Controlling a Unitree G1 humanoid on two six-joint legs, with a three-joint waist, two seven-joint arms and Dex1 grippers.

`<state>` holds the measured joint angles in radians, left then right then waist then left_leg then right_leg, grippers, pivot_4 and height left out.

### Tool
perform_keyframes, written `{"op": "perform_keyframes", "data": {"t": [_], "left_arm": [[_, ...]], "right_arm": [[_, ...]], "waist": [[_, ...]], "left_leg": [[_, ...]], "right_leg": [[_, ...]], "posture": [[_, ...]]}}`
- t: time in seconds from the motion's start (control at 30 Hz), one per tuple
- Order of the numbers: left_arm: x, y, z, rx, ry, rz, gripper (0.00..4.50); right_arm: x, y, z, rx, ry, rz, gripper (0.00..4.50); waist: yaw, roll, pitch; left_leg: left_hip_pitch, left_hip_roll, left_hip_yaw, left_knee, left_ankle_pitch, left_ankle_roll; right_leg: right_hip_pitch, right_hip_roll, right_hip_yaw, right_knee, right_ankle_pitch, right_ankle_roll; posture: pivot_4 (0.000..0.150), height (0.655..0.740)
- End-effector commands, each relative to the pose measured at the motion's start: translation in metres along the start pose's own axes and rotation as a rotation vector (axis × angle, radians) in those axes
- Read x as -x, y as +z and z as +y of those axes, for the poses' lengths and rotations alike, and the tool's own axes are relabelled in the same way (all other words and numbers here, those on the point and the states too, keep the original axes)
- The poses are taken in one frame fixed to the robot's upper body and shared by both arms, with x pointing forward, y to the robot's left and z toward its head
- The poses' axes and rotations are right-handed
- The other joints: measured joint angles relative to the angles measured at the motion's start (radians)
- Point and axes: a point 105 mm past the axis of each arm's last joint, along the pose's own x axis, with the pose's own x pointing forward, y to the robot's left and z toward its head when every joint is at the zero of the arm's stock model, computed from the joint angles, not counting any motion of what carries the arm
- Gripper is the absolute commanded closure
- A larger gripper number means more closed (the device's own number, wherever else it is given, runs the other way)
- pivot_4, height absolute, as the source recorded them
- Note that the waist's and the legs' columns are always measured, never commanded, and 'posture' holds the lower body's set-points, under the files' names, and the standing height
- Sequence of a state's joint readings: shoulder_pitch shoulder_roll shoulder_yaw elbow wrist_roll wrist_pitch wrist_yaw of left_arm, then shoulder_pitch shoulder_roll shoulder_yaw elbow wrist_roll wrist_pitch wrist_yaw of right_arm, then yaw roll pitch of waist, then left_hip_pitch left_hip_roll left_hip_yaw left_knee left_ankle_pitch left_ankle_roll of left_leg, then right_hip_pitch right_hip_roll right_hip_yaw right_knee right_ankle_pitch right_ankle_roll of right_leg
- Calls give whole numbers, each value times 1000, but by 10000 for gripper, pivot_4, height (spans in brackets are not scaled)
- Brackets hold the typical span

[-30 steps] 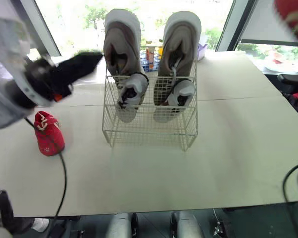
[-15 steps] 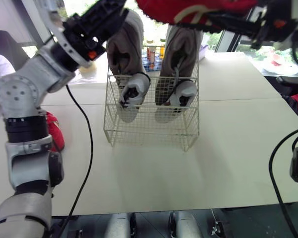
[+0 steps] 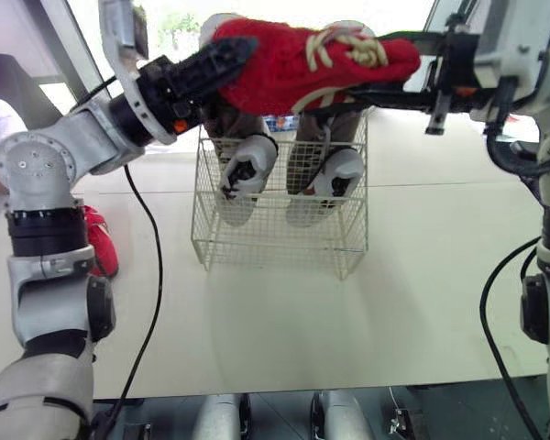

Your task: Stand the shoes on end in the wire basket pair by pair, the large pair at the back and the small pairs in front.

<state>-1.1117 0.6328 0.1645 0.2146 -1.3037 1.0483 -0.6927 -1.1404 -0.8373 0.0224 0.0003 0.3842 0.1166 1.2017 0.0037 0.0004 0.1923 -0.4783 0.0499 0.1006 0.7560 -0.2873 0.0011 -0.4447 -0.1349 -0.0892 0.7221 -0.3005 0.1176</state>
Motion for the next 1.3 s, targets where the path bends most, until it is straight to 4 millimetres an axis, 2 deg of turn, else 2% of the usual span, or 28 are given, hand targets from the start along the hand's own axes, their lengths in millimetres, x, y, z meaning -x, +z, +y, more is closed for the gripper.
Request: {"op": "perform_keyframes", "data": {"t": [0.03, 0.07, 0.13, 0.23, 0.3, 0.4, 0.53, 0.63, 0.7, 0.77, 0.87, 1.03, 1.3], "left_arm": [[-3, -6, -5, -46, -29, 99, 5149], [-3, -8, -8, -47, -51, 116, 8675], [-1, -10, -14, -42, -86, 136, 18591], [0, -2, -17, -32, -107, 86, 33939], [3, 5, -24, -28, -129, 48, 42072], [11, 14, -34, -23, -159, -39, 42487], [20, 7, -35, 39, -140, -140, 42487], [25, 5, -38, 71, -129, -277, 42487], [25, 11, -37, 85, -96, -409, 42487], [14, 14, -33, 63, -43, -524, 42487], [6, 17, -31, 90, -36, -638, 42487], [-1, 11, -32, 84, -41, -615, 42487], [1, 10, -29, 58, -51, -557, 42487]], "right_arm": [[1, 18, 3, 123, 60, -13, 31091], [1, 18, 4, 136, 70, -12, 31091], [1, 20, 4, 143, 81, -16, 31091], [1, 23, 2, 127, 69, -22, 31091], [4, 24, -2, 68, 28, -33, 31091], [23, 27, -19, -128, -114, -95, 20822], [40, 25, -29, -260, -281, -128, 362], [51, 24, -38, -431, -469, -237, 362], [53, 21, -38, -663, -567, -419, 362], [35, 9, -25, -951, -587, -631, 362], [12, 9, -15, -1191, -555, -817, 362], [-17, 18, -11, -1249, -490, -788, 362], [-23, 27, -21, -1219, -483, -828, 362]], "waist": [[0, 0, 0], [-2, 0, 0], [-5, 0, 0], [-11, 0, 0], [-16, 0, 0], [-17, 0, 0], [-15, 0, 0], [-14, -1, 0], [-13, -2, -1], [-13, -5, -1], [-14, -6, -3], [-14, -5, -2], [-15, -5, -2]], "left_leg": [[0, 0, 0, 0, 0, 0], [0, 0, 0, 0, 0, 0], [0, 0, 0, 0, 0, 0], [0, 0, 0, 0, 0, 0], [0, 0, 0, 0, 0, 0], [0, 1, 0, -1, 0, 0], [1, 1, -1, -1, 0, 0], [1, 1, -3, 0, 0, 0], [1, 1, -6, 1, 0, 0], [0, 2, -8, 2, 0, 0], [0, 1, -7, 2, 0, -1], [-3, 0, -4, 3, 0, 0], [-3, 0, -4, 2, 0, 1]], "right_leg": [[0, 0, 0, 0, 0, 0], [0, 0, 0, 0, 0, 0], [0, 0, 0, 0, 0, 0], [0, 0, 0, 0, 0, 0], [0, 0, 0, 0, 0, 0], [-1, 0, 0, 0, 0, 0], [1, -1, 0, 0, 0, 0], [2, -2, 0, 1, 0, 0], [2, -2, 0, 1, 0, 0], [2, -1, -1, 1, 0, -1], [3, -1, -2, 1, 0, -1], [-1, -1, -2, 2, 0, -1], [0, 0, -2, 1, 0, -1]], "posture": [[1500, 6675], [1500, 6675], [1500, 6675], [1500, 6675], [1500, 6675], [1500, 6675], [1500, 6675], [1500, 6675], [1500, 6675], [1500, 6675], [1500, 6675], [1500, 6675], [1500, 6675]]}}
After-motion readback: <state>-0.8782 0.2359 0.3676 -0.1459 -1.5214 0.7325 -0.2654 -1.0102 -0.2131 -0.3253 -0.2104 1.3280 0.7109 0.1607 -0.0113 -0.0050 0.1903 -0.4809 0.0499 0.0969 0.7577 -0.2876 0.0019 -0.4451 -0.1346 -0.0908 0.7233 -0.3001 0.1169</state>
